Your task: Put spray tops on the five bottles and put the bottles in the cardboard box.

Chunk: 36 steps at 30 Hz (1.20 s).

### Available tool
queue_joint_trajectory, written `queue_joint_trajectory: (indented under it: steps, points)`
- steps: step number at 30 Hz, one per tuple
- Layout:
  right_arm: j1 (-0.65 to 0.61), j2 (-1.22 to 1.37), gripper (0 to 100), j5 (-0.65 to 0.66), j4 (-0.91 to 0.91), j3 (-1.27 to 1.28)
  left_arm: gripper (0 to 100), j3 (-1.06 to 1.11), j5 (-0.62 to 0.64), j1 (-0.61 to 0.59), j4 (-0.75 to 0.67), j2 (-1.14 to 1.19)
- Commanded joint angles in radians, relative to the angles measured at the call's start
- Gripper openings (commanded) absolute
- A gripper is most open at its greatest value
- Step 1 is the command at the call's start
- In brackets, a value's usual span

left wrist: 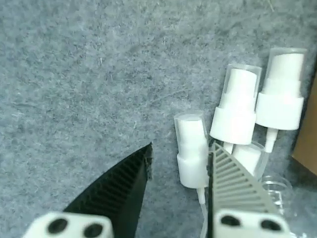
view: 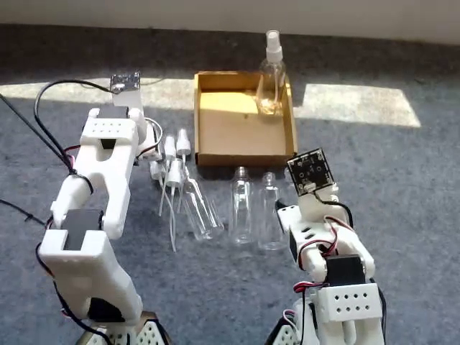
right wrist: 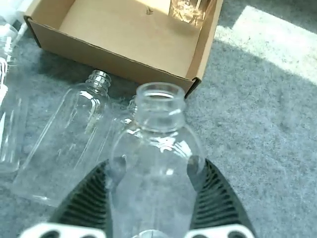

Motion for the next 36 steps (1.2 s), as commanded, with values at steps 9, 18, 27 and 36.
queue_joint_trajectory:
  steps: [9,18,27,36]
  points:
    - [-0.01,-0.008,0.3,-0.009,0.004,-0.015,10,-0.048,0.018,0.019,-0.028,0.093]
    - [-0.012,-0.008,0.3,-0.009,-0.002,-0.016,0,-0.114,0.017,-0.005,0.012,0.001]
    - [-0.05,-0.008,0.3,-0.008,-0.15,-0.058,0,-0.426,0.014,-0.033,0.325,-0.455]
    - [-0.323,-0.044,0.3,-0.014,-0.294,-0.05,0,-0.348,-0.052,0.232,0.298,-0.992]
